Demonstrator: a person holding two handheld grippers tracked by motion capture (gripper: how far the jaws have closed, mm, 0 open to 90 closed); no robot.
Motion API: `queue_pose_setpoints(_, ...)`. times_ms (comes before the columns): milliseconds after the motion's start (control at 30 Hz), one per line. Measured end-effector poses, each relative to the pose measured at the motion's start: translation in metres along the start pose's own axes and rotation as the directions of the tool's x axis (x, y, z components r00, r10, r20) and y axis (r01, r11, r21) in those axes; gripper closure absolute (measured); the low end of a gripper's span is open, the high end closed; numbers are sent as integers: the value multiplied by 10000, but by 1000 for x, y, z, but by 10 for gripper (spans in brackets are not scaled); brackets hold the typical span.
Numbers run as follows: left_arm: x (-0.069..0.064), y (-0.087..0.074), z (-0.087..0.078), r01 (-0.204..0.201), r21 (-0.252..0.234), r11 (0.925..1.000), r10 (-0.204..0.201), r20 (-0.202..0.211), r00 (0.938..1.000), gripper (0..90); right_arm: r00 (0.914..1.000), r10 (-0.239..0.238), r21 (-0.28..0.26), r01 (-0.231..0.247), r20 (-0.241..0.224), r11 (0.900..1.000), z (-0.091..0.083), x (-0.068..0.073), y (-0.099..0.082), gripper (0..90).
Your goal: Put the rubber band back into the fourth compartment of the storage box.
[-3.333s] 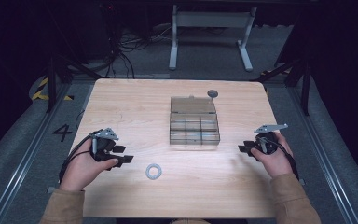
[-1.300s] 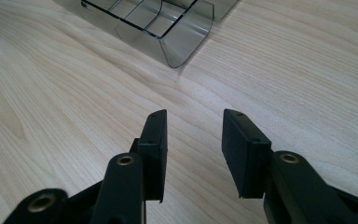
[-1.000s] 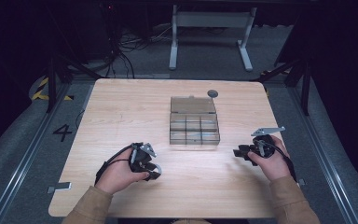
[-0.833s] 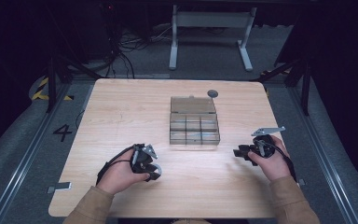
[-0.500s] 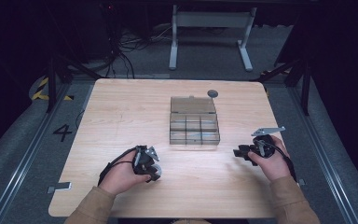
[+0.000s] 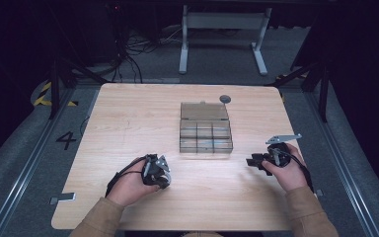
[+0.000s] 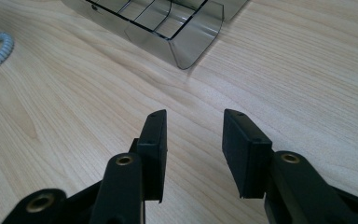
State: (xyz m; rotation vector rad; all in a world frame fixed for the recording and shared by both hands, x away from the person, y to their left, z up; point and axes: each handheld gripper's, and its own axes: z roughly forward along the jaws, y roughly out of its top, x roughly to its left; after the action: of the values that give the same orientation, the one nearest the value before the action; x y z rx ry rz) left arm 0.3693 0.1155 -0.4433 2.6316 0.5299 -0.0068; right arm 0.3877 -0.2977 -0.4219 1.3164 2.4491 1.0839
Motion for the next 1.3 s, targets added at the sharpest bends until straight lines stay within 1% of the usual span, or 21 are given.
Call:
queue_pose_setpoints(167,0,0,0,207,-112,9997,-207,-51,9998,823,10000,-21,7,21,5,10000,0,0,0,615)
queue_pose_setpoints(267,1,0,1,316,-143,9994,-318,-185,9993,824,10000,-13,12,13,9,10000,1,0,0,615)
queue_pose_setpoints(333,1,0,0,510,-154,9986,-513,-189,9985,824,10000,-7,16,7,23,10000,1,0,-1,615)
queue_pose_setpoints(367,1,0,-1,694,-167,9974,-696,-99,9975,825,10000,-17,32,17,28,10000,1,0,-1,615)
queue_pose_setpoints(433,1,0,-4,1107,-422,9930,-1101,148,9938,825,10000,-4,32,4,41,10000,2,-1,-1,614)
queue_pose_setpoints(500,1,1,-8,1299,-595,9897,-1285,265,9914,826,10000,-22,53,22,46,10000,3,0,-2,614)
queue_pose_setpoints(667,2,3,-17,1460,-809,9860,-1433,380,9889,828,9998,-83,82,81,157,9999,6,1,-4,621)
queue_pose_setpoints(700,2,3,-19,1519,-819,9850,-1492,388,9881,827,9994,-200,32,199,286,9998,8,2,-6,641)
queue_pose_setpoints(733,1,4,-21,1584,-754,9845,-1552,473,9868,828,9979,-455,-119,461,470,9989,9,4,-7,646)
queue_pose_setpoints(767,1,4,-23,1572,-808,9842,-1534,521,9868,828,9954,-704,-197,718,652,9972,11,6,-8,646)
queue_pose_setpoints(800,1,4,-23,1572,-808,9842,-1534,521,9868,827,9954,-704,-197,718,652,9972,11,6,-8,646)
queue_pose_setpoints(833,1,6,-27,1657,-843,9826,-1606,639,9849,827,9930,-973,-256,992,671,9947,15,8,-9,648)
queue_pose_setpoints(867,1,7,-29,1718,-924,9808,-1660,671,9838,828,9939,-922,-256,939,600,9953,15,9,-9,646)
queue_pose_setpoints(900,1,7,-32,1708,-944,9808,-1650,666,9840,827,9953,-844,-233,855,477,9961,15,9,-9,647)
queue_pose_setpoints(1000,3,10,-39,1811,-971,9787,-1746,719,9820,828,9961,-739,-129,746,491,9971,15,8,-11,660)
queue_pose_setpoints(1067,4,12,-44,1739,-931,9803,-1682,663,9835,827,9969,-635,-110,641,454,9979,14,8,-13,666)
queue_pose_setpoints(1100,4,12,-46,1820,-976,9784,-1762,653,9822,827,9970,-636,-103,642,452,9979,14,7,-13,669)
queue_pose_setpoints(1133,5,13,-49,1834,-979,9782,-1771,693,9817,827,9972,-590,-113,596,462,9982,13,7,-14,670)
queue_pose_setpoints(1233,6,17,-57,1814,-1021,9781,-1755,644,9824,827,9978,-531,-144,538,402,9984,11,6,-15,671)
queue_pose_setpoints(1300,7,19,-61,1838,-1120,9766,-1775,642,9820,827,9977,-515,-159,522,447,9985,11,6,-16,671)
